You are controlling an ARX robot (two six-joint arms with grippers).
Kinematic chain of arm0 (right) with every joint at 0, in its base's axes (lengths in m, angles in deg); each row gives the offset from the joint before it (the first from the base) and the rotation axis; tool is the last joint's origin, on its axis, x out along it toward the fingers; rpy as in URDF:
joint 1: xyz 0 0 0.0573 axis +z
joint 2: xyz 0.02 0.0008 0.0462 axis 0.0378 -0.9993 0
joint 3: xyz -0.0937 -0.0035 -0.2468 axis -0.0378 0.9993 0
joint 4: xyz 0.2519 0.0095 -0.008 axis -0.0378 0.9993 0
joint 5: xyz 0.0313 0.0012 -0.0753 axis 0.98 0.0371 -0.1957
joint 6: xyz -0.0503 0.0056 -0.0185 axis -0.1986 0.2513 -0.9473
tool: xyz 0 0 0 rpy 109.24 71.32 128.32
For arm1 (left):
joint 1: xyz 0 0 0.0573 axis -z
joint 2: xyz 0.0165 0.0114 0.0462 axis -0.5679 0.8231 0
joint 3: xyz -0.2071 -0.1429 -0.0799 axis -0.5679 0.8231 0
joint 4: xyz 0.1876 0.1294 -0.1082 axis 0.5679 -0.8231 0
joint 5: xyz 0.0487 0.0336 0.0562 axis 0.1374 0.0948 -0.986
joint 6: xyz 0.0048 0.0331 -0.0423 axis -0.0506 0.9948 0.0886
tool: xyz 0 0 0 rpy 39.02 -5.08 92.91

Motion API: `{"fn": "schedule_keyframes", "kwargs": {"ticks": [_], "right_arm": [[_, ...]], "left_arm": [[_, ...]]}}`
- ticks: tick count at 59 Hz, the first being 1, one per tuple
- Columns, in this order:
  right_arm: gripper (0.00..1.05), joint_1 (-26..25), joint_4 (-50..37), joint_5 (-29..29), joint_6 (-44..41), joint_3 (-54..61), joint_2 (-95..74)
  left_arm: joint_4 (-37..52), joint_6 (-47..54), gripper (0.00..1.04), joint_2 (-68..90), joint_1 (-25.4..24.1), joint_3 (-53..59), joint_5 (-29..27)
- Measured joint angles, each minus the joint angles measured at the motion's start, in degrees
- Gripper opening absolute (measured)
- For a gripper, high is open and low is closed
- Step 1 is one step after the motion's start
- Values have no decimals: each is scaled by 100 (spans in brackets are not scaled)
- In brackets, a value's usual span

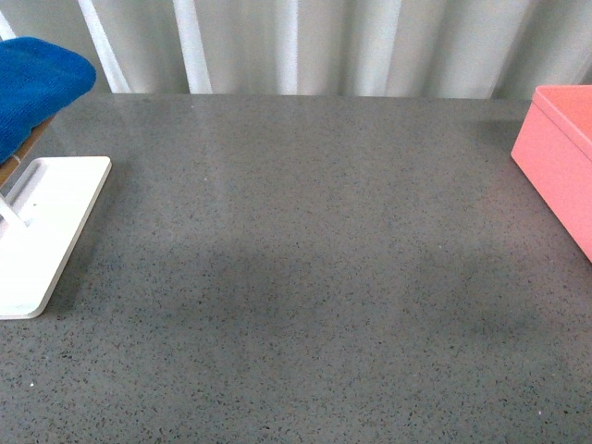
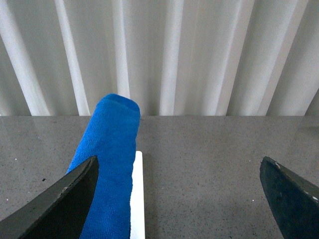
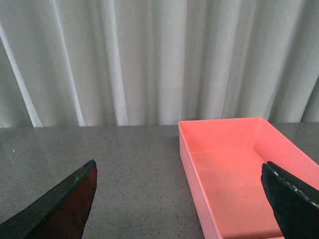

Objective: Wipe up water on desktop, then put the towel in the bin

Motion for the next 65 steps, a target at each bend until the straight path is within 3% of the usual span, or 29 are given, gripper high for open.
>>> {"fn": "schedule_keyframes", "kwargs": {"ticks": [54,60,65], "right_arm": [[98,0,0,0,0,0,0],[98,0,0,0,0,0,0],[98,0,0,4,0,0,0]], "left_arm": [[-37,0,98,31,7,-13,-24],[-1683,-11,98,1182,407,-774,-640],[-1296,146,98,2382,623,-1263,-697]]}}
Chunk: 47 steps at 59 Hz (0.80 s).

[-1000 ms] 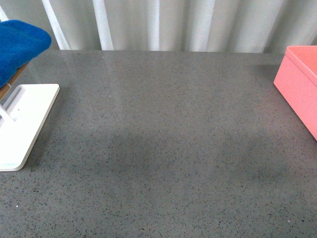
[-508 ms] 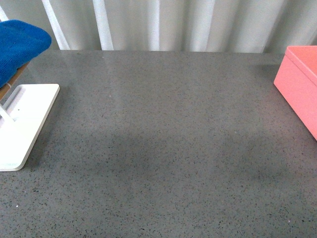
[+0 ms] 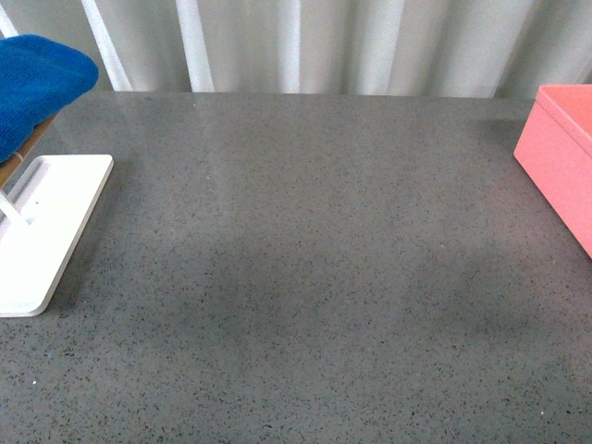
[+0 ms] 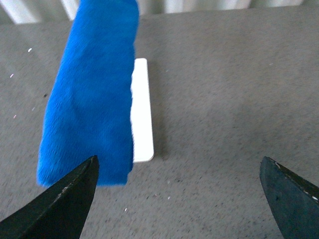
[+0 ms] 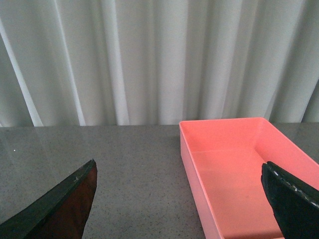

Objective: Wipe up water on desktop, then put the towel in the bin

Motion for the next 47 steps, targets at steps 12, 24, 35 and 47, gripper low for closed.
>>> {"fn": "schedule_keyframes", "kwargs": {"ticks": [12,24,35,47], "right_arm": [[98,0,0,-2,0,0,0],[98,0,0,-4,0,0,0],[98,0,0,-4,0,0,0],[98,0,0,-2,0,0,0]], "left_arm": [[1843,426,98,2245,-210,-1141,437],[2020,994,98,5049,-595,-3189,660],[640,1722,98,7086,-975,-5836,492],[-1069,1843,98,8113,-1471,-7410,667]]}}
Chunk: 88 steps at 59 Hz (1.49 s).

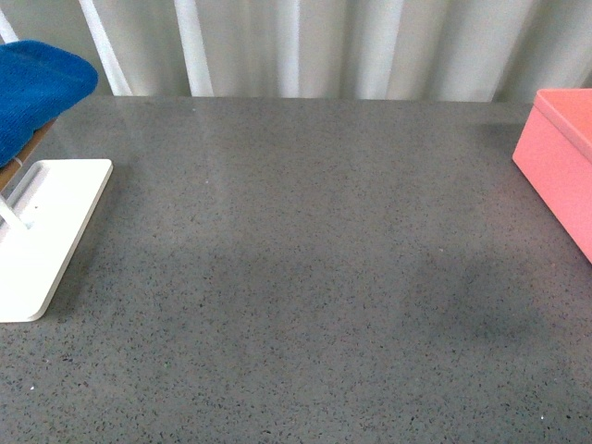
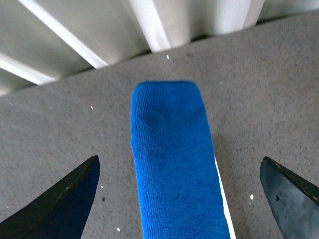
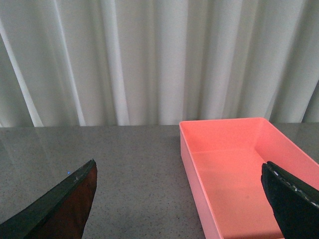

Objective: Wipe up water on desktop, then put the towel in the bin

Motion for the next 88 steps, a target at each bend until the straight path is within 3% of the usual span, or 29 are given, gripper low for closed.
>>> {"fn": "schedule_keyframes", "kwargs": {"ticks": [8,19,46,65,88], "right_arm": [[98,0,0,-2,0,0,0],[98,0,0,0,0,0,0],[98,0,0,0,0,0,0],[98,0,0,0,0,0,0],[98,0,0,0,0,0,0]], "left_arm": [[-341,15,98,501,-476,-179,-107],[-4,111,98,496,-820,330,-94],[72,68,98,466,-861,981,208],[234,-264,98,463,-844,695,142],[-979,-282,98,372,-822,393,772]]}}
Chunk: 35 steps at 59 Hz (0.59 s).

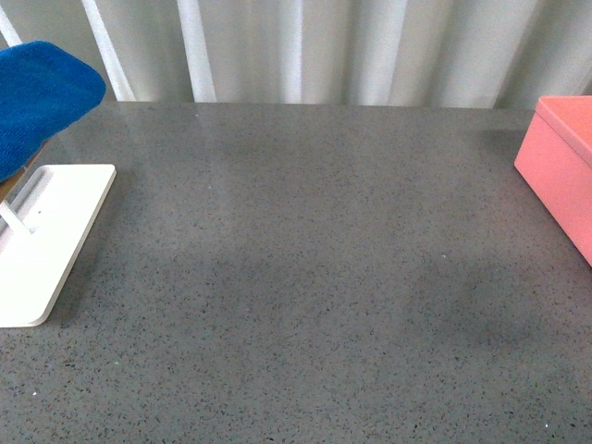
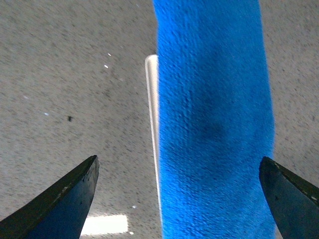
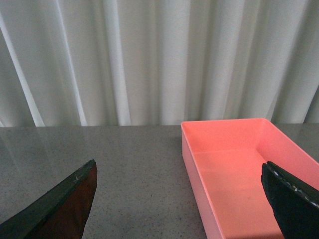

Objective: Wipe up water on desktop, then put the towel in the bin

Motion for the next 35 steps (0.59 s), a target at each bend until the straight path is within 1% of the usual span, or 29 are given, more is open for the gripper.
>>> {"fn": "schedule_keyframes", "kwargs": {"ticks": [8,24,35], "right_arm": [[98,0,0,0,0,0,0],[98,0,0,0,0,0,0],[98,0,0,0,-2,0,0]], "left_arm": [[-57,-4,98,4,37,170,28],[398,11,98,24,118,330,2],[688,186,98,50,199,409,-166]]}}
